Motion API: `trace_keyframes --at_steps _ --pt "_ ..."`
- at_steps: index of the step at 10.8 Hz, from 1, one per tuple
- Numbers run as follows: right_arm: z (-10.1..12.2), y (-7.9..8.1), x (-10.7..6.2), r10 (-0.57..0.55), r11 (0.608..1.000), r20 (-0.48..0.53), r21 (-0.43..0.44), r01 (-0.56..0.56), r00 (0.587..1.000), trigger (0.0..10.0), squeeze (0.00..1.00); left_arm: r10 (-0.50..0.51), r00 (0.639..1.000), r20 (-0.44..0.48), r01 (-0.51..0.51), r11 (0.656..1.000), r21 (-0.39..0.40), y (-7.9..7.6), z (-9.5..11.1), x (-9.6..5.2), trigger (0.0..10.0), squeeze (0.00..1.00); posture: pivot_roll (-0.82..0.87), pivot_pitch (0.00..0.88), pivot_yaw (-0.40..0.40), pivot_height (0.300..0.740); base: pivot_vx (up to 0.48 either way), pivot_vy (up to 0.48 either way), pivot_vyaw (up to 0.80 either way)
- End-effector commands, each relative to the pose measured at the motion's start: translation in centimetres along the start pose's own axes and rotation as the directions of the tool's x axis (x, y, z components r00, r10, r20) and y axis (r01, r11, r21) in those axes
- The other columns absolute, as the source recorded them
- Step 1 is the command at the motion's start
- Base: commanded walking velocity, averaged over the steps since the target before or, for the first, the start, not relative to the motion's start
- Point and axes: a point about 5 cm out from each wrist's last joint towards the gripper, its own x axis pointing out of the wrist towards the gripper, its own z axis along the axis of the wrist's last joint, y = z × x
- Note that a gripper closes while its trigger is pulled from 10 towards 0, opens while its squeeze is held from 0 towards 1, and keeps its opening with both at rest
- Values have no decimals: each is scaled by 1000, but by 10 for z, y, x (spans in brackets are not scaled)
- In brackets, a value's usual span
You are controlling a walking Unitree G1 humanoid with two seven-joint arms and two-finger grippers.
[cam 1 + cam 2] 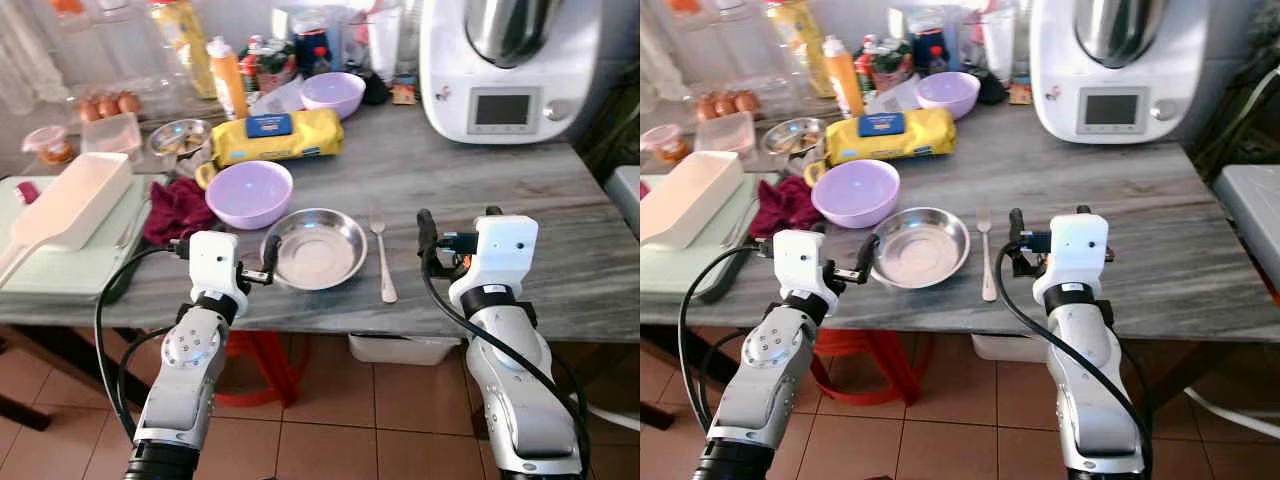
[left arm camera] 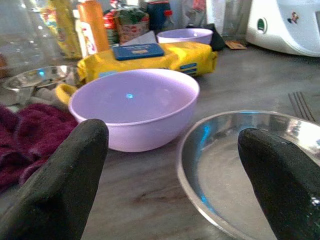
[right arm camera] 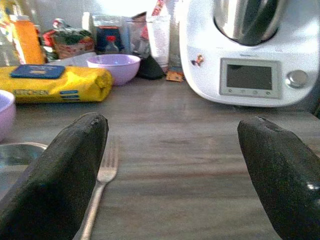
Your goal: Setting the table
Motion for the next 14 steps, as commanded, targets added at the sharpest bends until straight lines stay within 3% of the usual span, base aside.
trace_keyframes --at_steps 1,9,14 --pt "1 1 0 7 1000 9 7 -7 1000 10000 0 23 1000 4 -23 1000 14 4 2 2 10000 0 -100 64 103 740 0 0 0" --pt "-5 0 -5 14 1000 -12 -2 -14 1000 10000 0 53 999 -7 -52 996 66 8 -4 -4 10000 0 -99 73 101 740 0 0 0" --pt "-5 1 -4 13 1000 -9 -1 -13 1000 10000 0 41 999 -7 -41 997 62 7 -3 -4 10000 0 -96 75 106 740 -206 0 0"
